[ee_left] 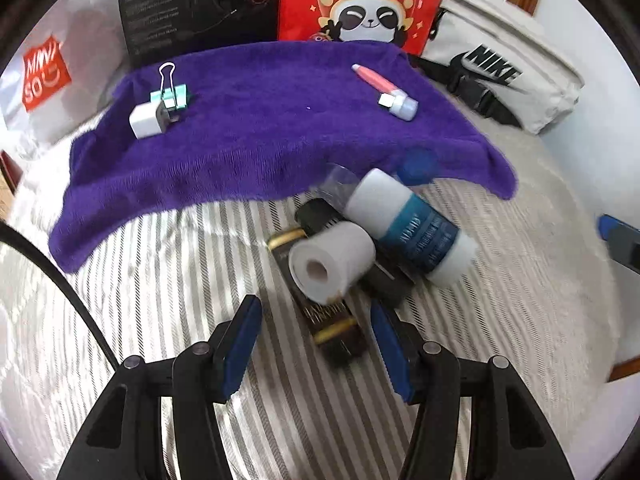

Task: Organize rigid objects
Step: 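Move the left gripper to the black-and-gold GRAND RESERVE box and close on it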

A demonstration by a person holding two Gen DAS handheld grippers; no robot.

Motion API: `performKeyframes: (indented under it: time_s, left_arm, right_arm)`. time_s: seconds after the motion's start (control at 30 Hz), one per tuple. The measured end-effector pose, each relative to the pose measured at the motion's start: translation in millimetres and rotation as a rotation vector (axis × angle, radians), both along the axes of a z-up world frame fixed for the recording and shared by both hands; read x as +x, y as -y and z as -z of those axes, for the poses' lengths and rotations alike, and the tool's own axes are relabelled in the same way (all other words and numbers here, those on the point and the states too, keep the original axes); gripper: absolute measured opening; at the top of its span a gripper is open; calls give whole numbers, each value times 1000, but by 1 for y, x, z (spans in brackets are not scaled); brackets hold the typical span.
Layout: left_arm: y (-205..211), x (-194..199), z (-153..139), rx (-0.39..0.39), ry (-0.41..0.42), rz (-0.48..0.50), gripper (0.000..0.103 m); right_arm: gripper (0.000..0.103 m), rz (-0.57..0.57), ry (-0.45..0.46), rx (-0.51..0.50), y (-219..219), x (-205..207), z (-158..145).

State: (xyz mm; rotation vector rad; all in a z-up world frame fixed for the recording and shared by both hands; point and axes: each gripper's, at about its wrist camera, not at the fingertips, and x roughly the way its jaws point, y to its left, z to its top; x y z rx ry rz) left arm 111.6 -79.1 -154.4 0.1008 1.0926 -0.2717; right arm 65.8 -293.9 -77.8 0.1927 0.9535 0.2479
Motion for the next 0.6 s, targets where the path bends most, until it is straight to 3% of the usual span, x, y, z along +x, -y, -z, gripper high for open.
performKeyframes:
  time_s: [0.1,0.27,0.3,0.37,0.47,0.6]
  left_arm:
    - [0,1,2,82,31,-3,58]
    - [-35,2,0,86,45,-67,58]
    - [-42,4,-1,70,48,-71,54]
    - [-41,5,-1,30,47,-16,54]
    - [-25,8,1,77,73,50,54]
    - [-21,13,-1,48,70,78,29]
  right_arm:
    - [56,5,-11,-2,2,0,3]
    - [56,-3,-17,-6,2,-2,7]
    - [56,-5,-19,-2,2,-2,8]
    - [56,-9,-21,2,1,-1,9]
    - [56,-18,-25,-5,-3,1,11]
    - [56,-32,-36,-18,-7,0,15]
